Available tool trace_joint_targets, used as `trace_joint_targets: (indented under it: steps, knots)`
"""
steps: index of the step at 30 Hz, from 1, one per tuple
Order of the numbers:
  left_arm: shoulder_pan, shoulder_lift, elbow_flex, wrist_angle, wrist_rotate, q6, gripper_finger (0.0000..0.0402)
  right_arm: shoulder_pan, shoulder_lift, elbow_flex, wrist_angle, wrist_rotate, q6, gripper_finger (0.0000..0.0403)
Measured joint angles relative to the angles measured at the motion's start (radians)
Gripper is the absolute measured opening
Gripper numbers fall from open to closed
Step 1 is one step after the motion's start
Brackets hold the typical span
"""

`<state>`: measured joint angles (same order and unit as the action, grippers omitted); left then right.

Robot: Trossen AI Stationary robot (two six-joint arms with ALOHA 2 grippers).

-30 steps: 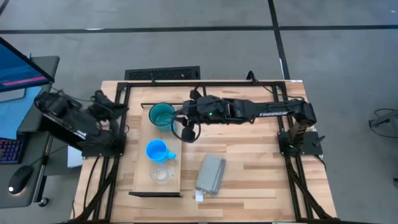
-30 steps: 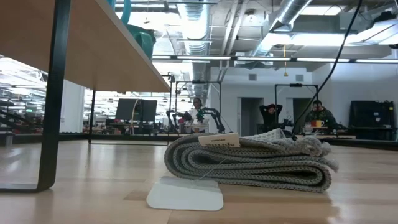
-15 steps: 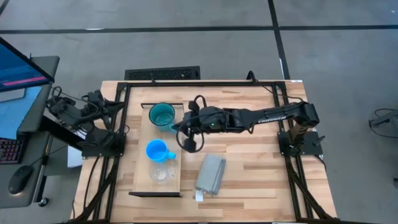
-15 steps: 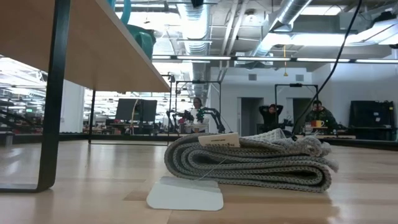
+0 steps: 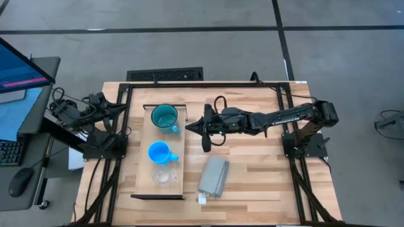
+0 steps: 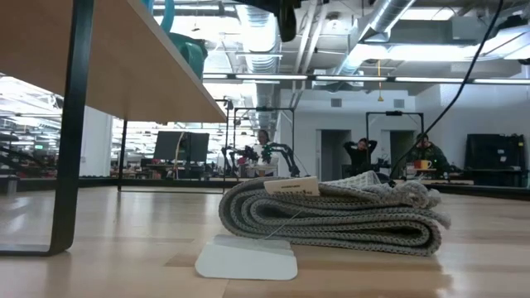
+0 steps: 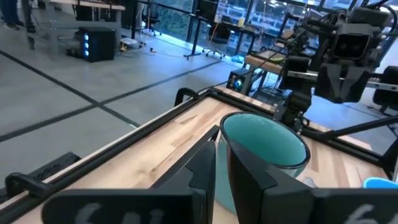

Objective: Stack small to large cups/mugs on shelf
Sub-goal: Put the blue mug on the shelf

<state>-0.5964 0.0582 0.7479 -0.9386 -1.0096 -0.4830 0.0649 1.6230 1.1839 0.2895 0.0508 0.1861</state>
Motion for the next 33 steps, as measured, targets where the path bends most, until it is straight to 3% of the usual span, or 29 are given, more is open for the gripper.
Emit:
trace_joint_targets:
  steps: [11, 19, 33]
  knots:
    - [0.000, 0.000, 0.000, 0.019, 0.000, 0.011, 0.0029, 0.028, 0.080, 0.023, 0.065, -0.039, 0.038, 0.0006]
    - [0.000, 0.000, 0.000, 0.018, 0.011, -0.001, 0.0029, 0.029, 0.183, 0.134, 0.011, -0.167, 0.053, 0.0005]
    - [0.000, 0.000, 0.000, 0.011, 0.046, 0.001, 0.0029, -0.022, 0.198, 0.152, -0.078, -0.207, 0.037, 0.0005]
